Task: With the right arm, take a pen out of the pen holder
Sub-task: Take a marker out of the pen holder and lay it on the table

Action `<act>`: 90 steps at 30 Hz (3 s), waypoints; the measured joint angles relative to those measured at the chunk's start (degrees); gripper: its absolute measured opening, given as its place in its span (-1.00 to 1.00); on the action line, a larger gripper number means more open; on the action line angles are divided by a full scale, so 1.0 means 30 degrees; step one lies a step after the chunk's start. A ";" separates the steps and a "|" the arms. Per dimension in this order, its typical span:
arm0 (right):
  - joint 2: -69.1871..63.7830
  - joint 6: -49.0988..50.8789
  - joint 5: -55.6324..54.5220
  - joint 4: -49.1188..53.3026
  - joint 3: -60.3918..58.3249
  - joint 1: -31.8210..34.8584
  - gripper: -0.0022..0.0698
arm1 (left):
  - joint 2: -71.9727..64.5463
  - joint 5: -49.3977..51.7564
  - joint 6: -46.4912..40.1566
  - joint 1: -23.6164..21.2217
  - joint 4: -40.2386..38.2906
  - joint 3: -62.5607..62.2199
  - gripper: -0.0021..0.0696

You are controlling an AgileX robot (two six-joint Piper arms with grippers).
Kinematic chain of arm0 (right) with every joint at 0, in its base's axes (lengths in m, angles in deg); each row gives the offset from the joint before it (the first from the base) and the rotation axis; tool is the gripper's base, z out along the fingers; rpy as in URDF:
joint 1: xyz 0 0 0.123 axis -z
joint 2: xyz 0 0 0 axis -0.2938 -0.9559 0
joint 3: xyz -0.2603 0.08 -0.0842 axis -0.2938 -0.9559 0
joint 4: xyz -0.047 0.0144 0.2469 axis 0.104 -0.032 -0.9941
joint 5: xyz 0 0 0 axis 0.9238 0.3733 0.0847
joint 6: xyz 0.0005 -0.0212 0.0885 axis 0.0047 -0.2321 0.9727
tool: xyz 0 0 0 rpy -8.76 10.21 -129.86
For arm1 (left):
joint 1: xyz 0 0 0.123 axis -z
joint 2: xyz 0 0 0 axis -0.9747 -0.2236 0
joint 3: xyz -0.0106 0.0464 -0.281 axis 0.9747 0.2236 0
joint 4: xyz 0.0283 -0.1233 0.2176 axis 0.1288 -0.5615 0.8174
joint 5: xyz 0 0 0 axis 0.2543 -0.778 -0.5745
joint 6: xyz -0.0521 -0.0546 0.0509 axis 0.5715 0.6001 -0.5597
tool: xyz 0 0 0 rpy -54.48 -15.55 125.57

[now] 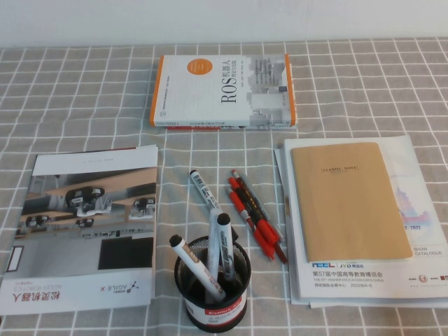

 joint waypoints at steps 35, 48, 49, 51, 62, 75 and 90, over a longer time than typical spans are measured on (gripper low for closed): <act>-1.6212 -0.9703 0.8686 -0.1124 1.0472 -0.1505 -0.97 | 0.0000 0.0000 0.0000 0.0000 0.0000 0.0000 -0.95; -2.0489 -0.6671 0.0817 0.2351 1.1813 -1.2764 -0.97 | 0.0000 0.0000 0.0000 0.0000 0.0000 0.0000 -0.95; -2.0912 -0.6628 -0.0172 0.2439 1.1844 -1.3599 -0.97 | 0.0000 0.0000 0.0000 0.0000 0.0000 0.0000 -0.95; -2.1637 -0.6628 -0.2025 0.2704 1.1844 -1.5025 -0.95 | 0.0000 0.0000 0.0000 0.0000 0.0000 0.0000 -0.95; -2.5194 -0.5975 -1.2800 0.5348 1.0575 -1.9591 0.03 | 0.0000 0.0000 0.0000 0.0000 0.0000 0.0000 -0.95; -2.8021 -0.5205 -1.7397 0.4366 1.0512 -1.9620 0.24 | 0.0000 0.0000 0.0000 0.0000 0.0000 0.0000 -0.95; -3.0164 -0.3958 -1.9391 0.5739 1.0512 -1.9620 0.24 | 0.0000 0.0000 0.0000 0.0000 0.0000 0.0000 -0.95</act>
